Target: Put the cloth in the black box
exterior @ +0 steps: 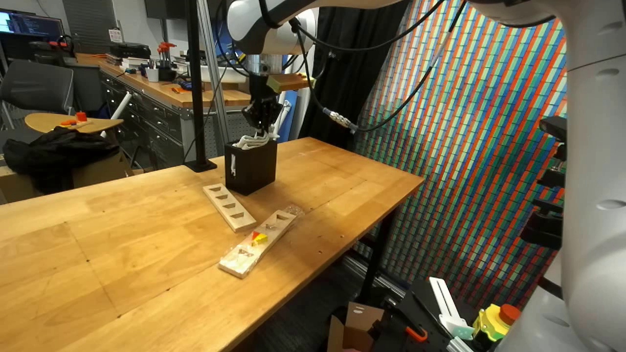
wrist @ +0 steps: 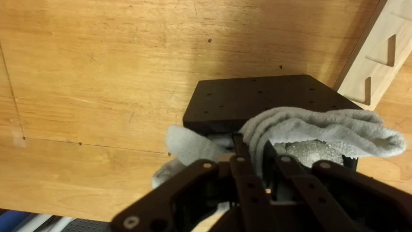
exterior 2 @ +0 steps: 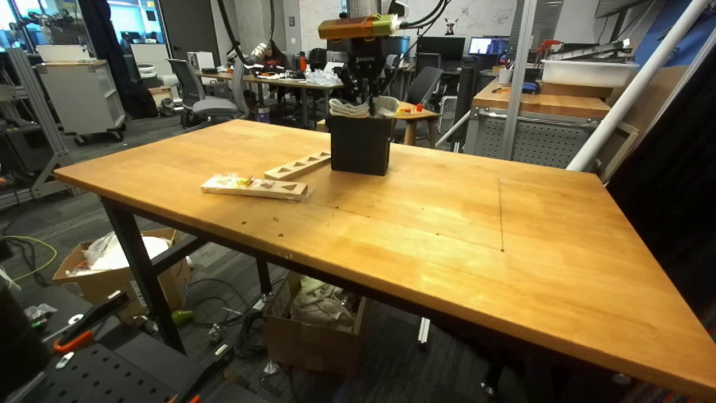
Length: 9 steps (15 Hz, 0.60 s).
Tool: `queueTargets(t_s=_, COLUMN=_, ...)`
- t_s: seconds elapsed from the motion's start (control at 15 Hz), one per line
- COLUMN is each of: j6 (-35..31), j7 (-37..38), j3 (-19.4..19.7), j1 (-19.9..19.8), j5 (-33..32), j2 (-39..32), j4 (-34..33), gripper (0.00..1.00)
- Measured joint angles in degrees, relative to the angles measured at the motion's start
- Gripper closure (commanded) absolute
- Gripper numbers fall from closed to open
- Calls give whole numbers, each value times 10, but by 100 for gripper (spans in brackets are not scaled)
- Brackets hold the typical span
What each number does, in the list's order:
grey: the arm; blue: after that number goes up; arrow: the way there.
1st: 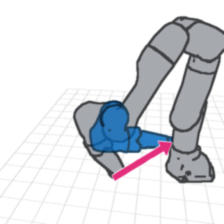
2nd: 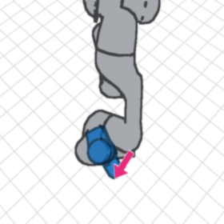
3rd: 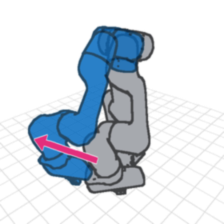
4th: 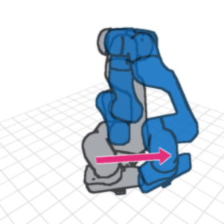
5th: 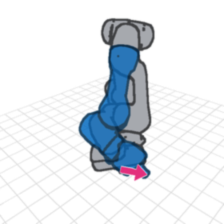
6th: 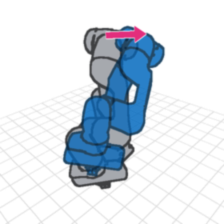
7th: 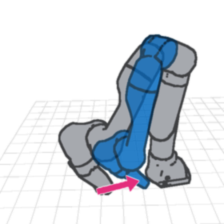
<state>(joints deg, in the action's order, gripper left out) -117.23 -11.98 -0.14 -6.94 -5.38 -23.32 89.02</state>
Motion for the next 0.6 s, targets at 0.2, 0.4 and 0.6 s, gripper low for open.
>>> queueTargets(t_s=0.2, j6=-1, j7=0, j3=0, j1=12, j5=-4, j2=0, j4=-4, gripper=96)
queueTargets(t_s=0.4, j6=-1, j7=-1, j3=0, j1=28, j5=-11, j2=0, j4=-6, gripper=96)
queueTargets(t_s=0.6, j6=0, j7=-4, j3=0, j1=35, j5=-14, j2=-3, j4=-6, gripper=96)
